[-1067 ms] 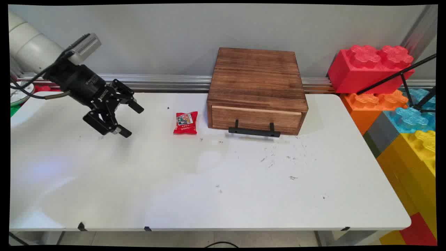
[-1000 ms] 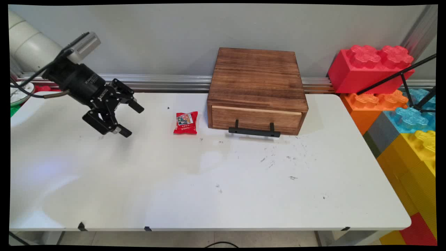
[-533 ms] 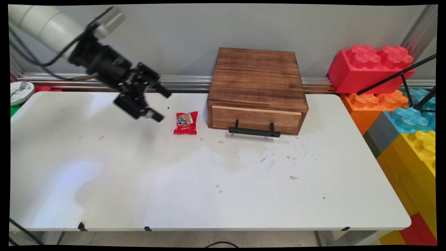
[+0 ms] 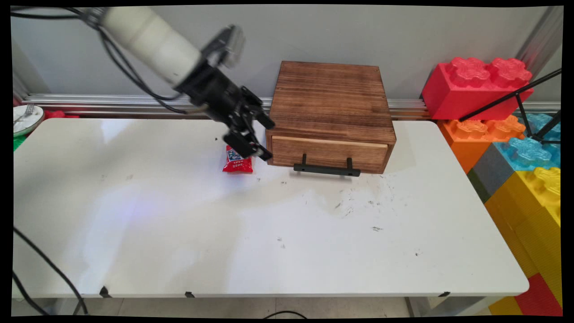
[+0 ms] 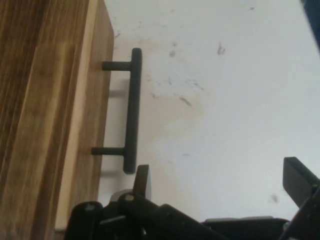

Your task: Open the drawer

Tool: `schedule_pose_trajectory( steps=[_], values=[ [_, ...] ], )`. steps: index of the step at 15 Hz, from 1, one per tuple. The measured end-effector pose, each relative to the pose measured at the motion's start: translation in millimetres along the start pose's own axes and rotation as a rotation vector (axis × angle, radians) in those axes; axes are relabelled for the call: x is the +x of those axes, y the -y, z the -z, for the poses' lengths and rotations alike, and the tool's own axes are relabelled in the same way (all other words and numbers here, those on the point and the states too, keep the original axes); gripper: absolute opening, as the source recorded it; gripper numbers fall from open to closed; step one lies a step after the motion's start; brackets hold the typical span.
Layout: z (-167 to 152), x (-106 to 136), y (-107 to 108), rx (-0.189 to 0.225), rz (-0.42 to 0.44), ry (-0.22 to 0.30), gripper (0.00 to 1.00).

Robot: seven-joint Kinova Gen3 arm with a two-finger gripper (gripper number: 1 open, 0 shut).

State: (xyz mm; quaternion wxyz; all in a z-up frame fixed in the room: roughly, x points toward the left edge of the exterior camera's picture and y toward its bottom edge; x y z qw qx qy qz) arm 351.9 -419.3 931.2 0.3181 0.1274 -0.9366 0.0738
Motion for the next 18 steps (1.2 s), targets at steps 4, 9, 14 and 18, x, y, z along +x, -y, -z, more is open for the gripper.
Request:
schedule_pose_trajectory(
  steps=[4, 9, 14, 18],
  values=[
    [-49.7, 14.5, 9.7, 0.032, -0.033, 0.054, 1.00],
    [-99.9, 24.4, 21.5, 0.060, -0.059, 0.101, 1.00],
    [-147.1, 30.2, 29.5, 0.069, -0.080, 0.136, 1.00],
    [-172.2, 30.8, 31.4, 0.068, -0.083, 0.148, 1.00]
  ],
)
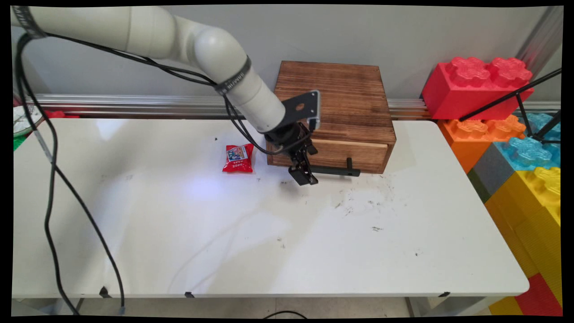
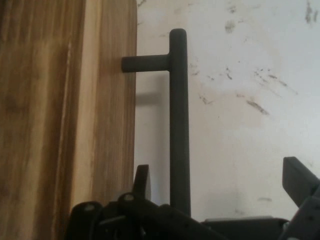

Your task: Open the drawer

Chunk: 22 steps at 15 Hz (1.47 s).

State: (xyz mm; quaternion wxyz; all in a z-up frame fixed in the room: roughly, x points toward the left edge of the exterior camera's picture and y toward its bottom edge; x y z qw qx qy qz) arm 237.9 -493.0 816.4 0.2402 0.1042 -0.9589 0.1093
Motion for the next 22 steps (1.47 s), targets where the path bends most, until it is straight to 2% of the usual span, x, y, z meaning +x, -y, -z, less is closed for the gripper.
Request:
schedule_pose_trajectory(
  steps=[10, 22],
  values=[
    [-45.7, 3.6, -6.1, -0.008, 0.000, 0.011, 1.00],
    [-65.4, 5.2, -20.4, -0.020, 0.002, 0.014, 1.00]
  ],
)
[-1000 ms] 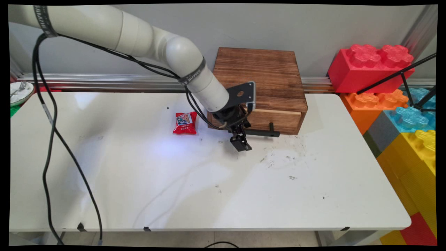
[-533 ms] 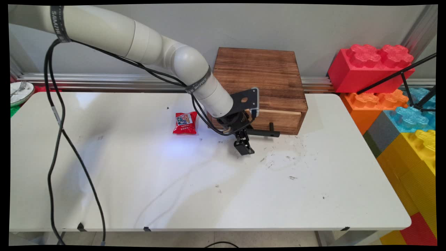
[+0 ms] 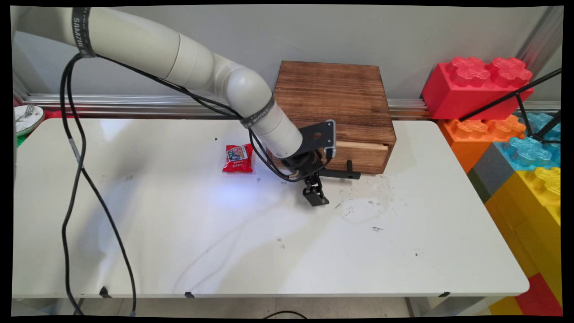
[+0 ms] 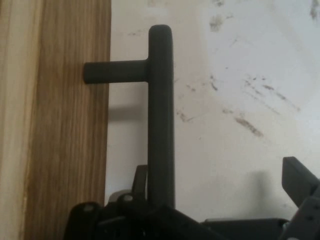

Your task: Open the drawer

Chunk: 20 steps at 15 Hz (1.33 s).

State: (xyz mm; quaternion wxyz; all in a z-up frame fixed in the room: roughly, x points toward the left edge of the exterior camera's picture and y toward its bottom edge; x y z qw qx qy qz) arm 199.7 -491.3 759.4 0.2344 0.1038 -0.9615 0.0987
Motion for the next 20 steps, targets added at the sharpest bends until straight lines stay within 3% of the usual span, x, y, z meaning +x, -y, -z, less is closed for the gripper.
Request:
schedule_pose_trajectory(
  steps=[9, 20],
  values=[
    [10.2, 1.7, -41.4, -0.047, -0.006, -0.005, 1.00],
    [42.0, -2.7, -115.8, -0.146, -0.028, -0.019, 1.00]
  ],
)
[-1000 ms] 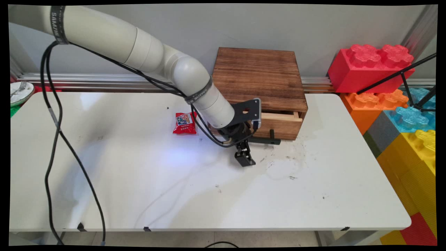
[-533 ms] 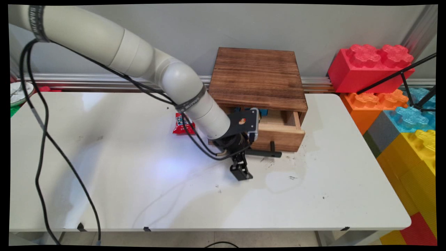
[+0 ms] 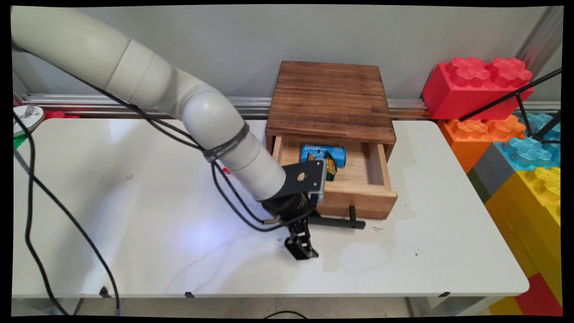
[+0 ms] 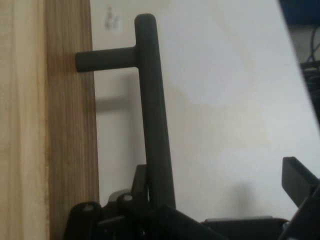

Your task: Open the drawer

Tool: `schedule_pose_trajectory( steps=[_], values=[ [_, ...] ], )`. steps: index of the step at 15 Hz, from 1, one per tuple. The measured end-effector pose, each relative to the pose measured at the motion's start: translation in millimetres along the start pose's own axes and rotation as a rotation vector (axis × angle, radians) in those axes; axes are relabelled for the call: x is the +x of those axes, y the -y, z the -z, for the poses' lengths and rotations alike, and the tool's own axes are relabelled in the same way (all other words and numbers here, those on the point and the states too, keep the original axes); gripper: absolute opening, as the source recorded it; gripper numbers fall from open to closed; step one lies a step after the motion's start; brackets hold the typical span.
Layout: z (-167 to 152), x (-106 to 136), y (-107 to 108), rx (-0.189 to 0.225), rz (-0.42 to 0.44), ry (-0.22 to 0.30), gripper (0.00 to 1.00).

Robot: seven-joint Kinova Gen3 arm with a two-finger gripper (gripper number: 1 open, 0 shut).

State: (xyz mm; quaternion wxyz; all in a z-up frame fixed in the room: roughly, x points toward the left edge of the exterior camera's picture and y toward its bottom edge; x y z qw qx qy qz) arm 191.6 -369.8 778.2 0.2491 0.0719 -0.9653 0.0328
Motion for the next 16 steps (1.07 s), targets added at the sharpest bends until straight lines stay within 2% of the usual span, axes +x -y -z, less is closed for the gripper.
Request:
schedule_pose_trajectory(
  steps=[11, 16],
  values=[
    [16.7, 3.0, -64.1, -0.100, -0.030, -0.034, 1.00],
    [24.3, 4.3, -77.2, -0.100, -0.067, -0.057, 1.00]
  ],
)
